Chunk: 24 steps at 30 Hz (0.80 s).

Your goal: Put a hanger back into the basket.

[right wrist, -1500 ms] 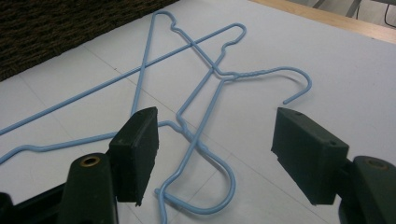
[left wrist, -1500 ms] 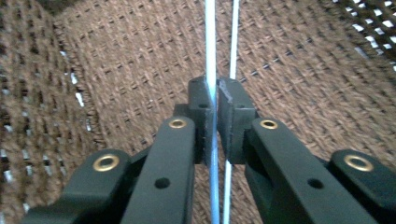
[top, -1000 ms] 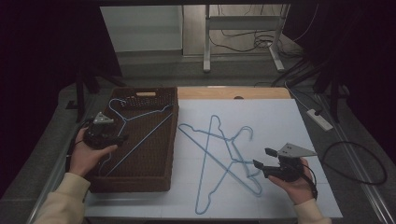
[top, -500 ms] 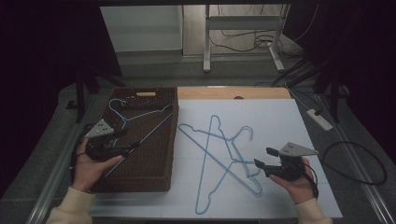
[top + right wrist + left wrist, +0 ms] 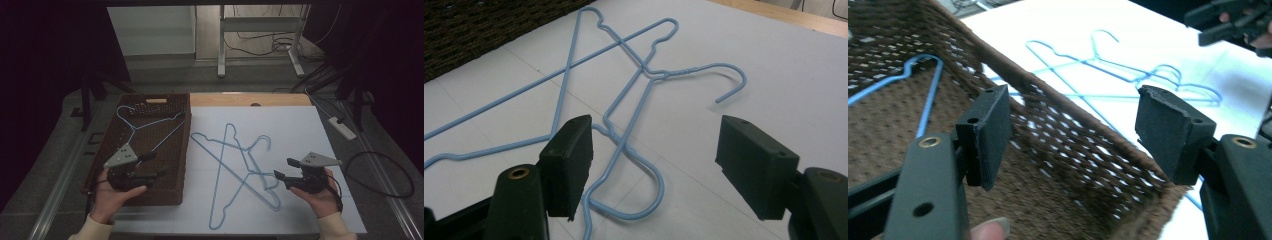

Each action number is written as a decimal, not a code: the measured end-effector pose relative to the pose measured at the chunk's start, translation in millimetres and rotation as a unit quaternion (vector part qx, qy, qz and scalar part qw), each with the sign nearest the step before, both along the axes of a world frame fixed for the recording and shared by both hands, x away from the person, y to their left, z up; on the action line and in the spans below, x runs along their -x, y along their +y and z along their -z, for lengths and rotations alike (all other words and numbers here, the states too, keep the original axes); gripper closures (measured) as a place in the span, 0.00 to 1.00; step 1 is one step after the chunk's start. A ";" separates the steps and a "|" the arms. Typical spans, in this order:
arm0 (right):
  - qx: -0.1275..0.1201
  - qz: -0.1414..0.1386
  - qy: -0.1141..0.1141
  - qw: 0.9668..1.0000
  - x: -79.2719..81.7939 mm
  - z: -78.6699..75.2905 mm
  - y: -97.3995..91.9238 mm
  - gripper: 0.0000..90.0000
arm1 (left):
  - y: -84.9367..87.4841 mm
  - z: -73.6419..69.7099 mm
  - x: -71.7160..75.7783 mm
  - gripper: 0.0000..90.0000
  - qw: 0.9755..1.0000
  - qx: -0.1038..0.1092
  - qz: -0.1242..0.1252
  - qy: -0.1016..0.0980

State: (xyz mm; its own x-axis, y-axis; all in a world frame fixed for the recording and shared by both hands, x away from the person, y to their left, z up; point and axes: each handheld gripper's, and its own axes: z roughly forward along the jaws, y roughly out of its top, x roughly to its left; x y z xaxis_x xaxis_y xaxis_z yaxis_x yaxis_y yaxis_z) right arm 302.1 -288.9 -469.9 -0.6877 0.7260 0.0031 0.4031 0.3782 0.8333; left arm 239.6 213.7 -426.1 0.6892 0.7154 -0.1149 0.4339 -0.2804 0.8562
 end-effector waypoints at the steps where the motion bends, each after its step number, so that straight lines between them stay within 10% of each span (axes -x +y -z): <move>1: 0.000 0.000 0.000 1.000 -0.1 0.0 0.0 0.35 | -1.9 0.9 0.8 0.35 1.000 0.000 0.002 0.002; 17: 0.013 0.002 0.004 1.000 -0.5 2.7 1.7 0.35 | -13.5 10.0 -7.3 0.35 0.999 0.028 -0.002 0.020; 24: 0.013 0.005 0.001 1.000 0.8 1.9 1.1 0.35 | -15.9 11.7 -7.1 0.36 1.000 0.009 -0.004 0.011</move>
